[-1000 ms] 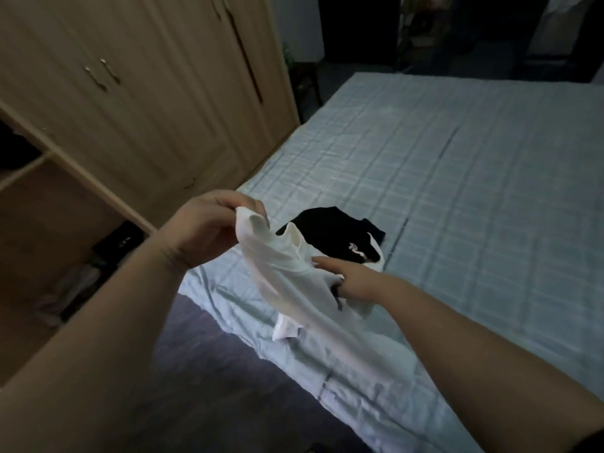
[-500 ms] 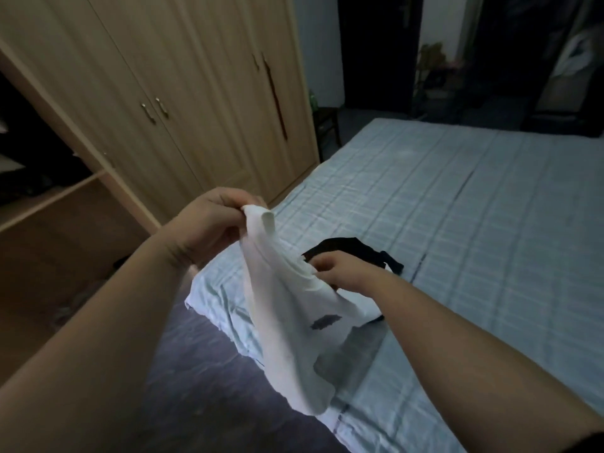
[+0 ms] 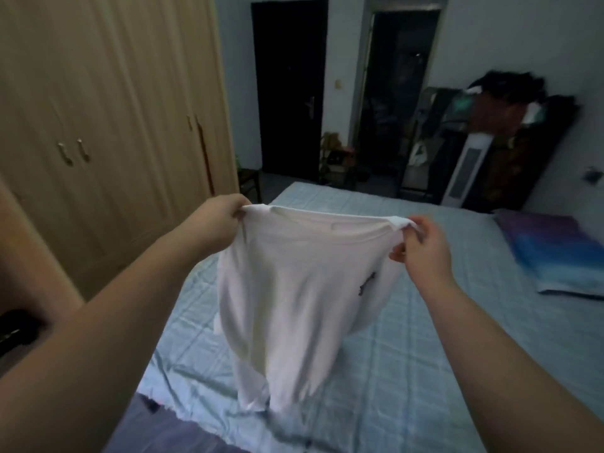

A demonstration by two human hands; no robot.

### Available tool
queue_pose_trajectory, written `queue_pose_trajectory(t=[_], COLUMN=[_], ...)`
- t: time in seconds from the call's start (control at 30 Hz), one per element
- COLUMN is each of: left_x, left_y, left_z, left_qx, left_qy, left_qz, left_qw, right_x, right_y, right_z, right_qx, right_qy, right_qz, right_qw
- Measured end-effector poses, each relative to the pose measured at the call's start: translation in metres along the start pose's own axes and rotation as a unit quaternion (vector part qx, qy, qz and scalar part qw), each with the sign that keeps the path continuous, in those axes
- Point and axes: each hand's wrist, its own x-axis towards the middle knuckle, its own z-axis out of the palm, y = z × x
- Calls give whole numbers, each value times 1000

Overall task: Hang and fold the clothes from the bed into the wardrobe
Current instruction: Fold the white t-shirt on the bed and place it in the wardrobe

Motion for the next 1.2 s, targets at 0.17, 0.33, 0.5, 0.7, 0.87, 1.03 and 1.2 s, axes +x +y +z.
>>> queue_pose_trajectory(t=[0.17, 0.33, 0.5, 0.7, 0.87, 1.03, 1.2], left_x=[-3, 3, 7, -10, -18, 13, 69], left_y=[31, 68, 104, 149, 176, 176, 166], left_z=[-6, -8, 15, 68, 123, 210, 331], left_qx=[-1, -89, -363, -474, -484, -436, -337], left_qy=[113, 146, 117, 168, 231, 190, 125], left_qz=[-42, -20, -79, -78, -62, -63, -112], left_qw=[993, 985, 921, 861, 842, 877, 927], right_x=[-34, -50, -56, -53, -50, -17, 47], right_y=[-53, -88, -93, -68, -17, 59, 170], right_z=[-47, -86, -112, -143, -153, -165, -171], right_qx=[-37, -89, -101, -82, -91, -98, -114], right_qy=[123, 251, 300, 359, 405, 390, 337], right_qz=[-131, -210, -223, -140, -156, -90, 9], right_qw=[983, 941, 922, 919, 896, 911, 935])
